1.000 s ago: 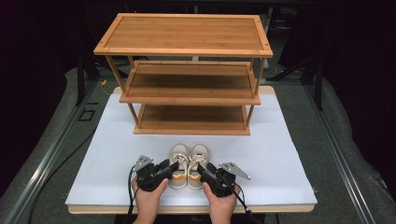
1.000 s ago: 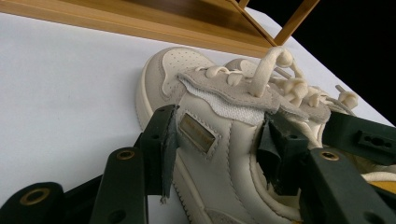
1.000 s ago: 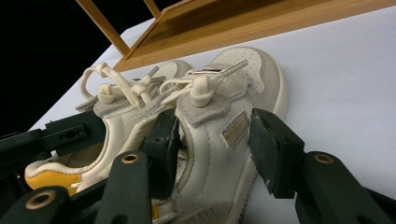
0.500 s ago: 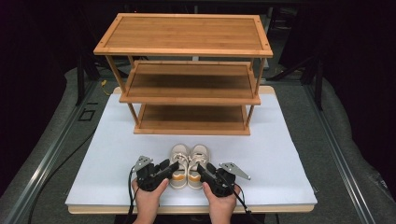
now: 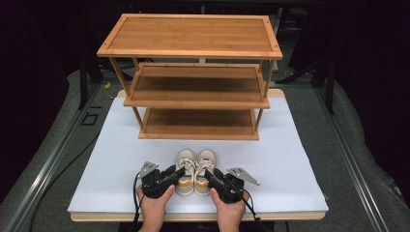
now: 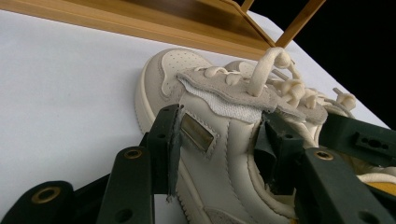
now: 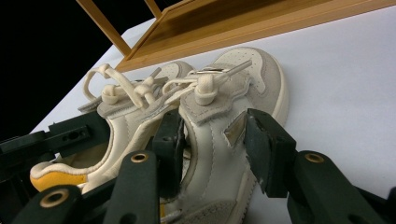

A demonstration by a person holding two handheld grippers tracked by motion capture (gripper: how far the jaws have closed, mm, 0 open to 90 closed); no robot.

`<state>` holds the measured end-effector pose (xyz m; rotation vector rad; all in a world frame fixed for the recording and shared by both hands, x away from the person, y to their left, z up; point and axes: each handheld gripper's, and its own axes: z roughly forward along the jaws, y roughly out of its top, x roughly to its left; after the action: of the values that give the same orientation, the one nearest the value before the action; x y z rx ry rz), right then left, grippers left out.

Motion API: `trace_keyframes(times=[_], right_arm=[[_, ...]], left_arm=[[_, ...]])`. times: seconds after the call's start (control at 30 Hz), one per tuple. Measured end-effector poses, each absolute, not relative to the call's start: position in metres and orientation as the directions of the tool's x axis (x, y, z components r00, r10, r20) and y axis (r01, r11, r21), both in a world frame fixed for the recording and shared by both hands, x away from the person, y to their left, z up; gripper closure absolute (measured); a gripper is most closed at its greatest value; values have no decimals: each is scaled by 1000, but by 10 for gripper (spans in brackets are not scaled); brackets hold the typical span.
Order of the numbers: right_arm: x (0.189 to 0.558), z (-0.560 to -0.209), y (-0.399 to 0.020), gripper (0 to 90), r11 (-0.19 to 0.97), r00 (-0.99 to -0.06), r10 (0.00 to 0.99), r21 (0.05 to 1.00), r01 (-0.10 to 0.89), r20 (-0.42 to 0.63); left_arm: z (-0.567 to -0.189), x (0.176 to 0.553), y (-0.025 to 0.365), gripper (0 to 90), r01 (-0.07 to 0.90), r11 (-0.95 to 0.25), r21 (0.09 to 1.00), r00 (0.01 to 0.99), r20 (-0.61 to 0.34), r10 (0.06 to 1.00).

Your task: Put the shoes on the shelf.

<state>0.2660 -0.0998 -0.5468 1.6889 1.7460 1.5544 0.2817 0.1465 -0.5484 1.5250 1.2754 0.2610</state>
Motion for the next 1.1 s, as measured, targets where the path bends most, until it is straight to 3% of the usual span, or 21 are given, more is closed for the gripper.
trace_keyframes(times=[0.5, 1.1], right_arm=[[267, -539, -98, 591, -241, -289, 842, 796, 555, 456], [272, -501, -94, 592, -234, -322, 836, 821, 522, 443]], left_arm=[[-542, 283, 148, 549, 566, 162, 808, 399, -441, 804], [-501, 287, 153, 551, 535, 172, 828, 414, -434, 800]])
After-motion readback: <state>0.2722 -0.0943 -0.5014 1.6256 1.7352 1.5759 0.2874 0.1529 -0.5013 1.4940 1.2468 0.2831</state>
